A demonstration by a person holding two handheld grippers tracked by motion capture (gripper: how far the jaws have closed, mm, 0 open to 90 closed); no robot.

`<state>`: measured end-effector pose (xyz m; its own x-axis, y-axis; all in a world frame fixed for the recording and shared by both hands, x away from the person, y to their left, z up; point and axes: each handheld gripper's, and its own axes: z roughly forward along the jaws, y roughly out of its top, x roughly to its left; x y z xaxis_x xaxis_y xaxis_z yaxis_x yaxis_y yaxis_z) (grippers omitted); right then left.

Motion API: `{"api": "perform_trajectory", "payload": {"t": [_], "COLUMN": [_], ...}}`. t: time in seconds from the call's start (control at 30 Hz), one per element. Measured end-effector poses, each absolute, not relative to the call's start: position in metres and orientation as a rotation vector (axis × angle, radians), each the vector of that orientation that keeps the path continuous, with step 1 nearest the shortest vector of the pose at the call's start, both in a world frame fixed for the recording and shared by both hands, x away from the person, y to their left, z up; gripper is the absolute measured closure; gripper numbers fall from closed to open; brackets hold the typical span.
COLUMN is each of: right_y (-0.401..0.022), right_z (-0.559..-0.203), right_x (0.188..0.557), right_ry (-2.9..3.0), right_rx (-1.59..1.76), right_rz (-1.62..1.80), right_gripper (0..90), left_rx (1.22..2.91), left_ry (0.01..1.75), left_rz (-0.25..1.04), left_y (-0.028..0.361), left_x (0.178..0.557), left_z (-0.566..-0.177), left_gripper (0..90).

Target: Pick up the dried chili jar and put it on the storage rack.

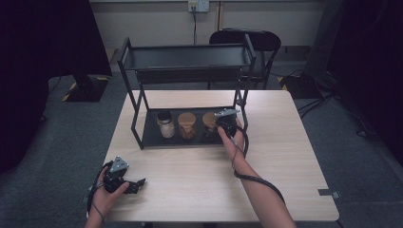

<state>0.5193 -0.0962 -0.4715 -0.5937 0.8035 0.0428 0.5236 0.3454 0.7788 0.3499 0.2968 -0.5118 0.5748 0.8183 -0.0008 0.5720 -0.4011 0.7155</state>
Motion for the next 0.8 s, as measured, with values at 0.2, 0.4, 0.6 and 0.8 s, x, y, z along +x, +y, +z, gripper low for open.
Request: {"api": "perform_trajectory", "payload": {"t": [0.2,0.4,0.6,0.8], "right_y": [-0.096,-0.094,-0.092,-0.094], "right_z": [-0.468,-0.465,-0.463,-0.464], "right_x": [0.513,0.509,0.502,0.498], "right_ry": [2.262,2.261,2.263,2.263], "right_rx": [1.175,1.172,1.158,1.154], "right_rz": [1.128,1.14,1.147,1.158], "right_gripper": [2.2,2.2,2.1,2.2], "left_rx": [2.124,2.124,2.125,2.125], "left_ry": [1.104,1.104,1.102,1.102], "left_rz": [0.464,0.464,0.464,0.464], "left_y": [0.297,0.297,0.297,0.297], "left_x": [0.35,0.35,0.35,0.35], "left_z": [-0.512,-0.512,-0.512,-0.512], "left_gripper": [0.3,0.2,0.2,0.2]}}
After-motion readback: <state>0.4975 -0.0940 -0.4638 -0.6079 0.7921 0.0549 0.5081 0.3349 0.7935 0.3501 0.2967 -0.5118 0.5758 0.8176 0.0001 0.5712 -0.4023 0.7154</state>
